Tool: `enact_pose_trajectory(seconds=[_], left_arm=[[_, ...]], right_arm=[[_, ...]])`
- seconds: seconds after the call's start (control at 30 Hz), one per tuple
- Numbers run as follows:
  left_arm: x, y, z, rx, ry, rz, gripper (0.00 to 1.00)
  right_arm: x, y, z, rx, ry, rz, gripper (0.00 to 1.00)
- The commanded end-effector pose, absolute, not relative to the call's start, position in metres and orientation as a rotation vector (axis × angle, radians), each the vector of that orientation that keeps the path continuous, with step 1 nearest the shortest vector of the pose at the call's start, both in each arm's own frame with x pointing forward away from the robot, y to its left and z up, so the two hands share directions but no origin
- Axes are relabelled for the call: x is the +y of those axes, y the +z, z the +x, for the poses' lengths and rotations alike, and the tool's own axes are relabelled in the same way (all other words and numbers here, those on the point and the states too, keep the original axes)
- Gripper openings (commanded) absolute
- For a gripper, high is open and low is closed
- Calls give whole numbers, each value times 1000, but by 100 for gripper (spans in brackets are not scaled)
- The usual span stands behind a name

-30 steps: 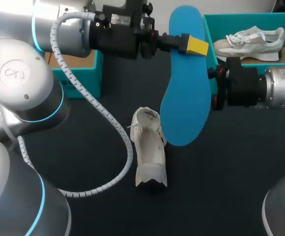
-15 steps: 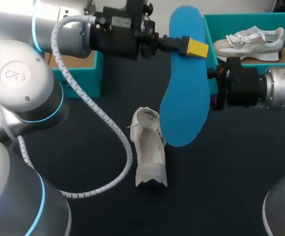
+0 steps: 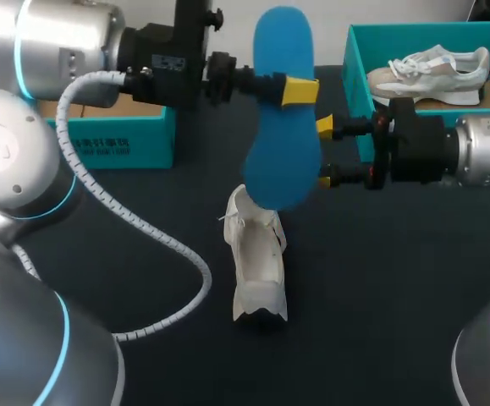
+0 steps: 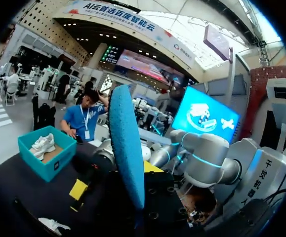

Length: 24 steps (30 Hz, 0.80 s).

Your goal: Take the shoe out of the shoebox, open the shoe tongue, remove and reinsert the insole, then place the shoe into the shoebox

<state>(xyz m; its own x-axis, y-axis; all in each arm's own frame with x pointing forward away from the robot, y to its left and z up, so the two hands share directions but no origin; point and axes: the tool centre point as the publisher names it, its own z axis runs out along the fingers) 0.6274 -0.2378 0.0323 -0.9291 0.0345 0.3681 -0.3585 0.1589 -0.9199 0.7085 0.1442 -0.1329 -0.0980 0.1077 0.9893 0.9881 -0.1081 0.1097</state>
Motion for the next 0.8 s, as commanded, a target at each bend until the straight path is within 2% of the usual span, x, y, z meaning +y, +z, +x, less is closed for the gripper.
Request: enact_pose_trajectory(seconds=[0.03, 0.33, 0.8], left_arm=[[-194, 27, 627, -2330, 2067, -77, 0], [-178, 12, 643, -2430, 2303, -606, 0], [-180, 6, 643, -2410, 2295, -556, 0]], right_arm=[[147, -134, 709, -1307, -1323, -1321, 100], [147, -134, 709, -1307, -1323, -1321, 100], [147, -134, 709, -1307, -1323, -1321, 100]])
